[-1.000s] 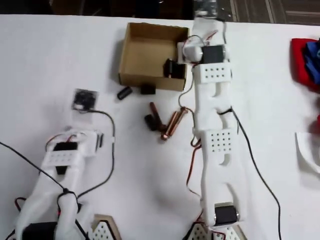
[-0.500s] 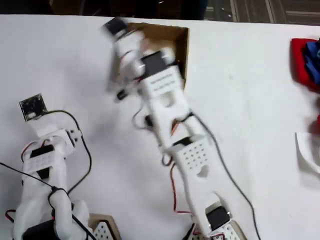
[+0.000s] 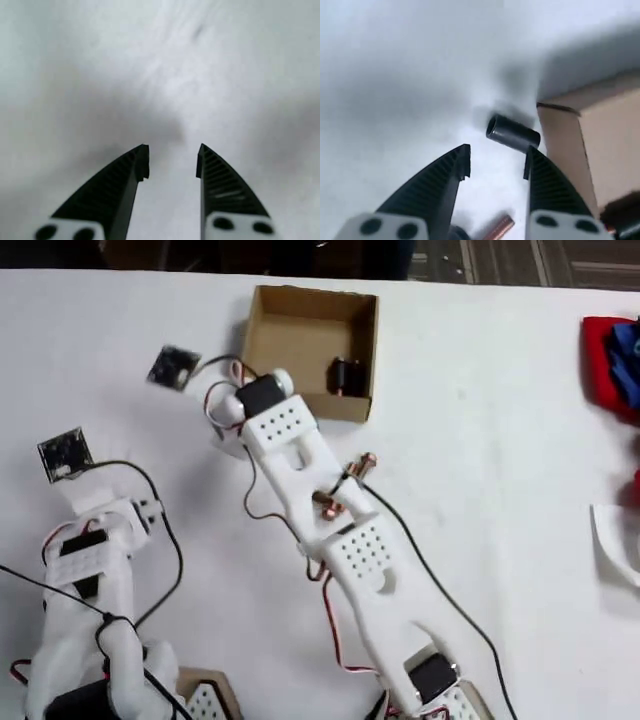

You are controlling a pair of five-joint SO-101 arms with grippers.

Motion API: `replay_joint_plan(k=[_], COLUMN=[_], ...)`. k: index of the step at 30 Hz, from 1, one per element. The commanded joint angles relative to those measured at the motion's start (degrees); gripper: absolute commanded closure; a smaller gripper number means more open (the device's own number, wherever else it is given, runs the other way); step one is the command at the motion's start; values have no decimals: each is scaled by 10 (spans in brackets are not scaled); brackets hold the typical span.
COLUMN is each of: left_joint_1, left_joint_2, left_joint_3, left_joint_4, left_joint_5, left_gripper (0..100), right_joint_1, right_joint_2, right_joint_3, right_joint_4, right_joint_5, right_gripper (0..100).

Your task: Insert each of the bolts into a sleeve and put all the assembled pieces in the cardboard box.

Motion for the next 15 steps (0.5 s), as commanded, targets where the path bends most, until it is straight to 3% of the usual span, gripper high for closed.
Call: replay_joint_plan(k=[1, 11, 15], left_joint_1=[-3, -2, -2], left_joint_2=[-7, -7, -7], left_joint_3=[-17, -17, -17], left_joint_4=[-3, -4, -4], left_joint_5=[6, 6, 6], left_gripper=[828, 828, 828], right_joint_1=[6, 23, 37], right_joint_2=[6, 41, 49], right_joint_3=[-3, -3, -3], right_joint_4=[-9, -32, -54], right_joint_5=[90, 243, 260], right_gripper=[833, 833, 833])
